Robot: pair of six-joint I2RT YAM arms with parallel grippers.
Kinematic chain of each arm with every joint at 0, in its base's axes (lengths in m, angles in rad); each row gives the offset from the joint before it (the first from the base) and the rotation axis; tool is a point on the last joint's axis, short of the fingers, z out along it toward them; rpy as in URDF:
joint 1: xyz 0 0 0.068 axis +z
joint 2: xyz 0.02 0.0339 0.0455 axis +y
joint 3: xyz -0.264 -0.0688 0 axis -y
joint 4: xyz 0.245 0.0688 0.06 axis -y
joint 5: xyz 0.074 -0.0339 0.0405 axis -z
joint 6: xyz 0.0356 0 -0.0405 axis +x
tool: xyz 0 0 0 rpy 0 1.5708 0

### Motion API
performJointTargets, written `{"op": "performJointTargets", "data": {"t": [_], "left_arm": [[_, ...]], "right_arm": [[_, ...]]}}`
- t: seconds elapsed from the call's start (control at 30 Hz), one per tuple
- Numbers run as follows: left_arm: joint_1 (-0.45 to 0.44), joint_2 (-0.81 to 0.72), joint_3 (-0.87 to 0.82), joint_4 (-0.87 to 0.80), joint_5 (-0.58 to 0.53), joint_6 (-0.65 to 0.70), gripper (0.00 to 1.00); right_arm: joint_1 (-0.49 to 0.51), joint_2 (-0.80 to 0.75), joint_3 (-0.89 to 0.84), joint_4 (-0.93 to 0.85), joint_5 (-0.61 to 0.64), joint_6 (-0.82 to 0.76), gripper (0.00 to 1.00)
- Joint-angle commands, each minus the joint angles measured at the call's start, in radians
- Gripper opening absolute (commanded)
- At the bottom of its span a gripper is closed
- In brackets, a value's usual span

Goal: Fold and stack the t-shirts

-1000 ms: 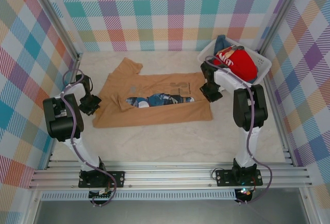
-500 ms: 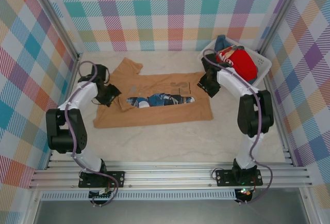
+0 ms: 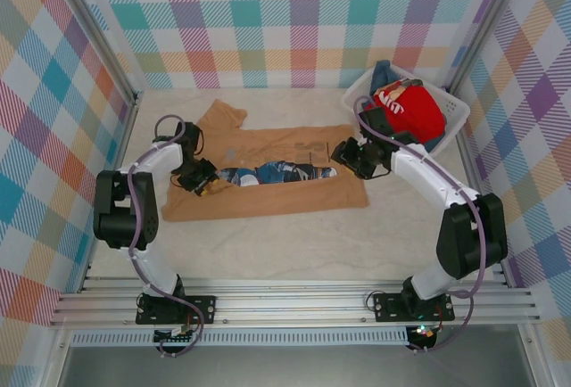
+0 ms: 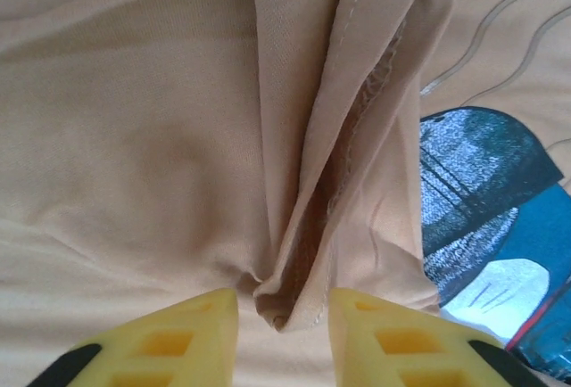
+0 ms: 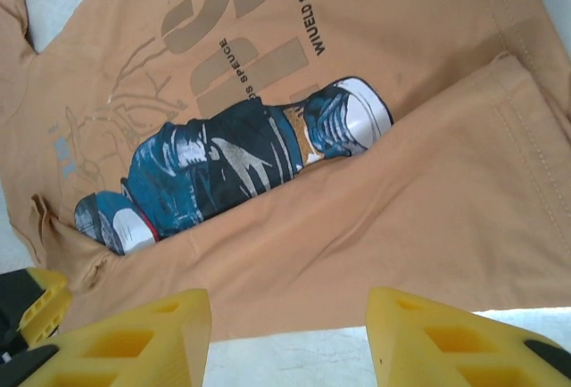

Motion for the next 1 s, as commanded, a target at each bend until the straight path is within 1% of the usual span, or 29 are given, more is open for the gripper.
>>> {"op": "performJointTargets", "data": {"t": [0.0,0.17,0.23,0.43,0.87,0.97], "left_arm": [[-0.018,0.039,0.036,-0.004,-0.020,0.022,0.27],[-0.034,0.047,0.062,0.008,-0.023,0.024,0.04],[-0.047,0.041,0.084,0.000,-0.033,0.024,0.00],[-0.081,0.074,0.195,-0.062,-0.053,0.042,0.00],[-0.163,0.322,0.520,-0.186,-0.055,0.147,0.00],[-0.180,0.349,0.565,-0.211,-0.059,0.176,0.00]], "right_arm": [[0.001,-0.033,-0.005,0.015,-0.027,-0.018,0.49],[0.001,-0.034,0.007,0.000,-0.018,-0.024,0.48],[0.001,-0.036,0.007,-0.004,-0.015,-0.027,0.47],[0.001,-0.039,-0.002,-0.014,-0.015,-0.029,0.46],[0.000,-0.052,-0.027,-0.042,-0.022,-0.024,0.46],[0.001,-0.057,-0.040,-0.041,-0.029,-0.017,0.46]]}}
